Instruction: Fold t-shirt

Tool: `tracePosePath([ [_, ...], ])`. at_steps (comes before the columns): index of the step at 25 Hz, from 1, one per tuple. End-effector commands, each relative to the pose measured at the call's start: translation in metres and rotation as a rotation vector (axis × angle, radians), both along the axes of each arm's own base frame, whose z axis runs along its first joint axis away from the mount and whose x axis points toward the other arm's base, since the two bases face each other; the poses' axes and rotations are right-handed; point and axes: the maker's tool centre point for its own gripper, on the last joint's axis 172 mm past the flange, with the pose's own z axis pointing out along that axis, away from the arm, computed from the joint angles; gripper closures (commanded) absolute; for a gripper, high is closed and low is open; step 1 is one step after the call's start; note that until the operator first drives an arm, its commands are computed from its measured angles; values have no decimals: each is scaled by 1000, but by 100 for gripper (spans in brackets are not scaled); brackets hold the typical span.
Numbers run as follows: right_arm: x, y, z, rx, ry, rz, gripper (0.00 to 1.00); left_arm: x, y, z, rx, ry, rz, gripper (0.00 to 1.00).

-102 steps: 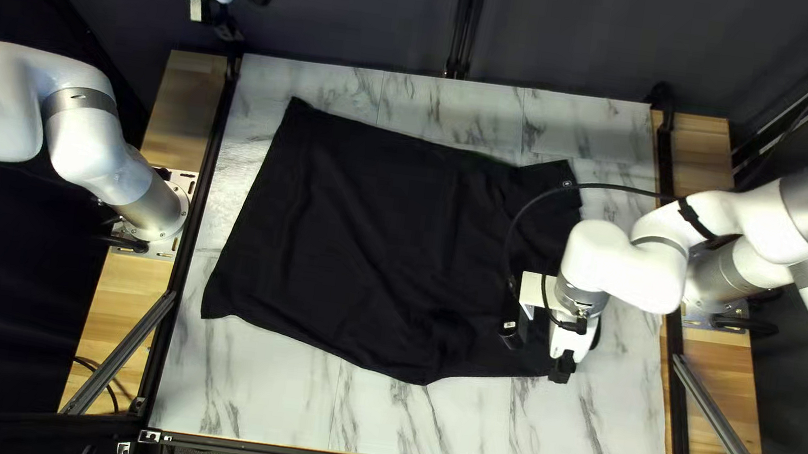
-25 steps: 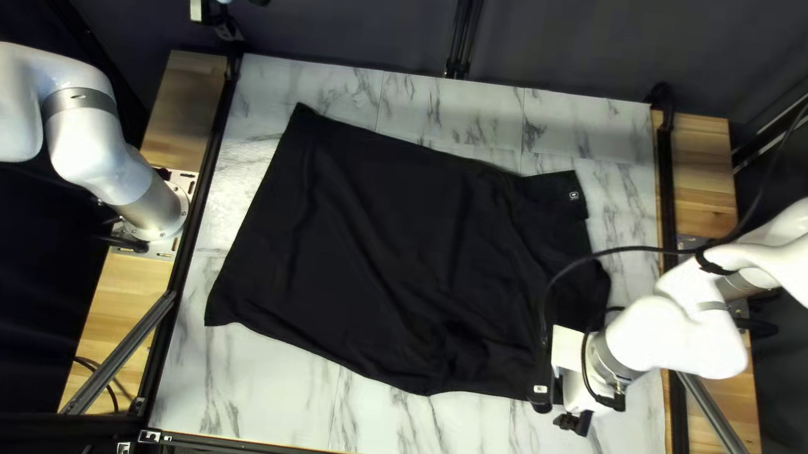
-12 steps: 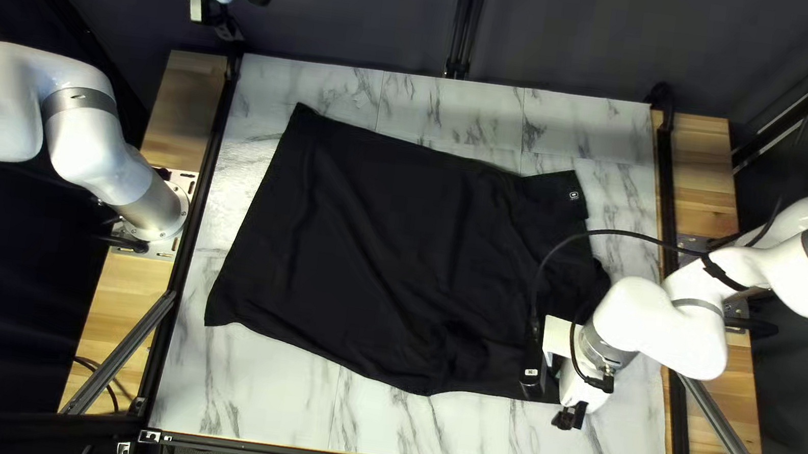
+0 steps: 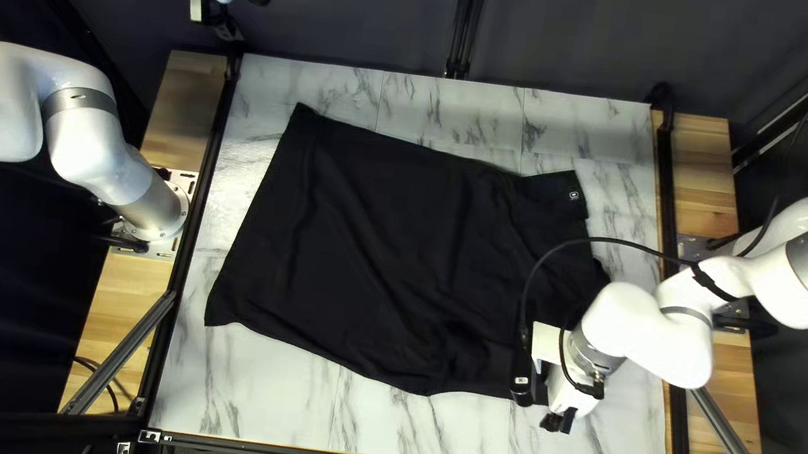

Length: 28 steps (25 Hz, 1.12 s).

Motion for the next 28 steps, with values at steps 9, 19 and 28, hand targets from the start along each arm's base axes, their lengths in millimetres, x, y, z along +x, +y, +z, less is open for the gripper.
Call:
tracePosePath([
  [9,-8,11,14,-128,-60,-20,100,0,0,0,0,0,0,0],
  [19,7,23,16,-128,-24,48,0,0,0,0,0,0,0,0],
  [28,22,-15,46,-146,7,33,0,0,0,0,0,0,0,0],
])
